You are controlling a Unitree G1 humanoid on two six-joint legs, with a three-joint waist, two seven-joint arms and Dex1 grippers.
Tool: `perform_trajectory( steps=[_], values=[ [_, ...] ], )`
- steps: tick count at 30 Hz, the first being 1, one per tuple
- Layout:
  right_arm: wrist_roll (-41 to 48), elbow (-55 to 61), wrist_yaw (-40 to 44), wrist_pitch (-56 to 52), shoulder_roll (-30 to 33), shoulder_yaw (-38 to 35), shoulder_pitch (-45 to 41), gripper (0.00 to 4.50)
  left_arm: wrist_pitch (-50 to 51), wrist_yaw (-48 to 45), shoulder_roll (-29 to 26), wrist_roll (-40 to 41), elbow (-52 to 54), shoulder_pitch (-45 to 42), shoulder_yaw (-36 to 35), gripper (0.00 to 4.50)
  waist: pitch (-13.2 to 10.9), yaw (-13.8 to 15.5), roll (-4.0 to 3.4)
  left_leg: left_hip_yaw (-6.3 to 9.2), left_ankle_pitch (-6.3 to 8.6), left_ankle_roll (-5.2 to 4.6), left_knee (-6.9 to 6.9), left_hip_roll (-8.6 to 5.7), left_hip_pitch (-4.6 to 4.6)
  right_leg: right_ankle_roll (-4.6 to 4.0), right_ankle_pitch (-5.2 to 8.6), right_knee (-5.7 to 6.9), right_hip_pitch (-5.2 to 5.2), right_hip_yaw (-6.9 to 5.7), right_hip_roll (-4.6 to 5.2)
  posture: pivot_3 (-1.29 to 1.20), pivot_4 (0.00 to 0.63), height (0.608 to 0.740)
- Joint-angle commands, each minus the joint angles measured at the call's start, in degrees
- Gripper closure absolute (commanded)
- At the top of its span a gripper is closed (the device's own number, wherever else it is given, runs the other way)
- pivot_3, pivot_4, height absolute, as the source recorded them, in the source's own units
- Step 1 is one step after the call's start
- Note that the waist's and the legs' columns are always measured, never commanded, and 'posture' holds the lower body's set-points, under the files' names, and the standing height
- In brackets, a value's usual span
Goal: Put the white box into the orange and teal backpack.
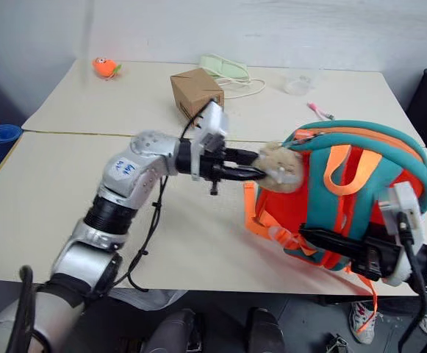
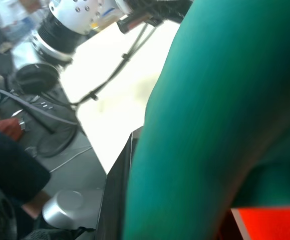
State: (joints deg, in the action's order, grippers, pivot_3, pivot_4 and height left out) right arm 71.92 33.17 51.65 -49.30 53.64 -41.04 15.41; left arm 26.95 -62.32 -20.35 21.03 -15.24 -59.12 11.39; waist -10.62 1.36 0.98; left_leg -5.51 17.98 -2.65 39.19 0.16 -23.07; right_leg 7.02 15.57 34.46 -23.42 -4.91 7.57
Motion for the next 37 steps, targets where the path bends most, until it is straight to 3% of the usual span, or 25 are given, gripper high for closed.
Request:
perform_trajectory(
  steps=[1, 3, 6, 11, 14, 17, 19, 24, 30, 31, 34, 37],
  values=[
    [1.3, -0.3, 1.4, 0.0, -0.8, -4.6, 2.5, 4.50, -4.3, -3.9, -5.3, -1.0, -6.2, -3.6, -4.3, 4.15, 0.0, 0.0, 0.00, 0.00, 0.00, 0.00, -0.02, 0.02, 0.00, 0.00, 0.00, 0.07, -0.01, -0.01, -0.02, 0.00, 0.150, 0.740],
    [0.7, 0.0, 2.3, 0.4, -1.5, -4.8, 4.2, 4.50, -7.5, -7.5, -7.8, -3.4, -8.2, -3.7, -2.2, 4.41, 0.0, 0.1, 0.00, 0.01, 0.00, 0.00, -0.04, 0.02, 0.00, 0.00, 0.00, 0.16, -0.01, -0.05, -0.03, 0.00, 0.150, 0.740],
    [-0.1, -0.2, 2.3, 1.3, -2.2, -4.0, 4.7, 4.50, -14.7, -9.5, -7.6, -8.6, -7.6, -0.5, 2.9, 4.41, 0.0, 0.4, 0.00, 0.02, 0.00, -0.07, -0.04, -0.08, -0.04, 0.01, 0.00, 0.12, 0.02, -0.07, 0.06, 0.00, 0.150, 0.740],
    [-1.9, -1.0, 0.5, 3.3, -3.1, -1.1, 0.9, 4.50, -23.7, -1.3, 1.8, -17.8, -7.1, 5.2, 10.6, 4.41, 0.0, 0.8, 0.01, 0.01, 0.01, -0.22, -0.01, -0.23, -0.05, 0.11, -0.06, 0.06, 0.05, 0.01, 0.22, 0.00, 0.150, 0.740],
    [-3.4, -1.5, 0.2, 3.8, -3.0, 0.6, -0.9, 4.50, -25.9, 5.0, 7.3, -21.8, -9.6, 6.1, 12.0, 4.41, 0.0, 1.5, 0.01, 0.02, 0.01, -0.26, 0.00, -0.26, -0.12, 0.16, -0.09, 0.03, 0.02, 0.00, 0.27, 0.00, 0.150, 0.740],
    [-5.3, -2.3, 0.2, 4.1, -2.5, 1.9, -1.9, 4.50, -24.9, 6.8, 9.1, -22.1, -10.1, 6.6, 10.8, 4.41, 0.0, 1.7, 0.00, 0.02, 0.01, -0.26, 0.00, -0.26, -0.11, 0.16, -0.09, -0.12, 0.01, -0.02, 0.29, 0.00, 0.150, 0.740],
    [-5.8, -4.2, 0.3, 2.4, -0.9, 1.5, -1.8, 3.82, -22.2, 4.5, 7.1, -19.9, -8.8, 7.2, 8.7, 3.69, 0.0, 1.6, 0.00, 0.03, 0.00, -0.26, 0.00, -0.24, -0.10, 0.16, -0.09, -0.08, 0.01, -0.03, 0.28, 0.00, 0.150, 0.740],
    [-14.3, -14.1, 12.6, 4.4, 6.7, -7.8, 3.4, 2.18, -7.6, -7.8, -4.1, -7.5, -1.5, 9.8, -0.1, 2.14, 0.0, 0.5, -0.03, -0.03, 0.00, -0.25, -0.01, -0.16, -0.11, 0.15, -0.08, 0.09, -0.04, -0.02, 0.19, 0.00, 0.150, 0.740],
    [-24.8, -39.6, 33.3, 4.4, 17.6, -26.2, 11.4, 0.07, 7.1, -19.5, -23.2, 3.7, -2.1, 8.2, -12.0, 0.31, 0.0, -0.1, -0.07, -0.03, 0.01, -0.25, -0.01, -0.15, -0.11, 0.13, -0.07, 0.02, -0.01, -0.07, 0.10, 0.00, 0.150, 0.740],
    [-26.8, -43.0, 34.8, 5.5, 18.7, -27.5, 11.9, 0.00, 9.1, -20.3, -25.3, 4.9, -2.8, 7.1, -13.4, 0.02, 0.0, -0.1, -0.04, -0.01, 0.02, -0.27, -0.03, -0.14, -0.08, 0.13, -0.07, -0.01, 0.04, -0.09, 0.10, 0.00, 0.150, 0.740],
    [-31.4, -52.0, 36.5, 9.6, 20.9, -29.7, 10.6, 0.00, 11.0, -21.8, -30.4, 6.5, -4.0, 4.8, -16.6, 0.02, 0.0, 0.1, -0.03, 0.03, 0.04, -0.30, -0.01, -0.20, -0.09, 0.13, -0.07, -0.03, 0.08, -0.11, 0.17, 0.00, 0.150, 0.740],
    [-31.4, -51.3, 34.4, 10.7, 18.1, -27.5, 7.7, 0.00, 11.3, -19.4, -29.3, 8.5, -1.2, 5.6, -18.9, 0.02, 0.0, 0.1, -0.03, 0.05, 0.06, -0.31, -0.01, -0.29, -0.04, 0.14, -0.07, -0.02, 0.12, -0.09, 0.31, 0.00, 0.150, 0.740]
  ],
)
